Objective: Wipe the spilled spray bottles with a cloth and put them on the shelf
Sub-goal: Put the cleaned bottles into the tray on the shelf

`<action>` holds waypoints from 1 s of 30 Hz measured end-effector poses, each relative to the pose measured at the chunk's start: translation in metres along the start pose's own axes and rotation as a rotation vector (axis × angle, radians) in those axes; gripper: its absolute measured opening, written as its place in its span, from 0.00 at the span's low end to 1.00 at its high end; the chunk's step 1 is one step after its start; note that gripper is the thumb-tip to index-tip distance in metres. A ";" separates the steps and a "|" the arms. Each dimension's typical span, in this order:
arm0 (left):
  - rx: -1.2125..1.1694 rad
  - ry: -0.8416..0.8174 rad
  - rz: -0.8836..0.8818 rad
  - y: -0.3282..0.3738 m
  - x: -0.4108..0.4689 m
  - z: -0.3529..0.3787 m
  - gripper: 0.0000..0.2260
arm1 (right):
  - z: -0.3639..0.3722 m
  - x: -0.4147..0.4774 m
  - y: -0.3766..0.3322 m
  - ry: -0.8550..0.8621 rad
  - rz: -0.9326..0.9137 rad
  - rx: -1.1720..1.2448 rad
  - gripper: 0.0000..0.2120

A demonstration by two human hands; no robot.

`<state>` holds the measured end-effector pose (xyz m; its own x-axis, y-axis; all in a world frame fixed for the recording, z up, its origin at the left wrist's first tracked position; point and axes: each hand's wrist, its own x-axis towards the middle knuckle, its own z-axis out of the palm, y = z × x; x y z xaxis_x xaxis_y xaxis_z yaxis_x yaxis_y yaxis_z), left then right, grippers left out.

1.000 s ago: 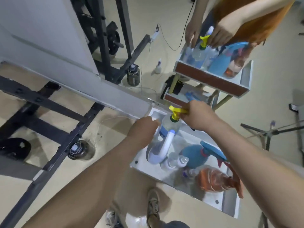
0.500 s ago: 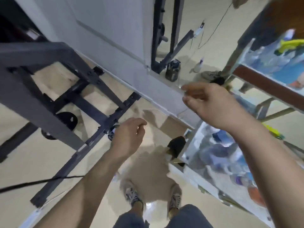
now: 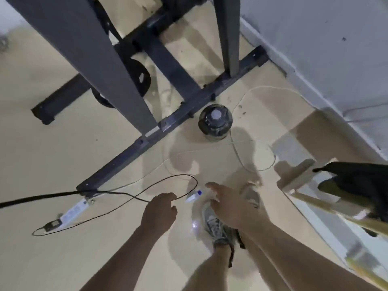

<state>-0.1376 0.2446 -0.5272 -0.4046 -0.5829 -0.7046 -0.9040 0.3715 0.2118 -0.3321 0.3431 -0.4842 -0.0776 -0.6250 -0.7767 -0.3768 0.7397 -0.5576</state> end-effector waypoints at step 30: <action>-0.412 -0.429 0.740 0.440 -0.151 -0.315 0.17 | -0.240 -0.299 -0.074 1.145 -0.125 0.626 0.11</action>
<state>-0.5177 0.2689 -0.1143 -0.8832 0.0443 -0.4670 -0.4490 0.2088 0.8688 -0.5024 0.4154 -0.1409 -0.9256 -0.3241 -0.1952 0.0272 0.4575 -0.8888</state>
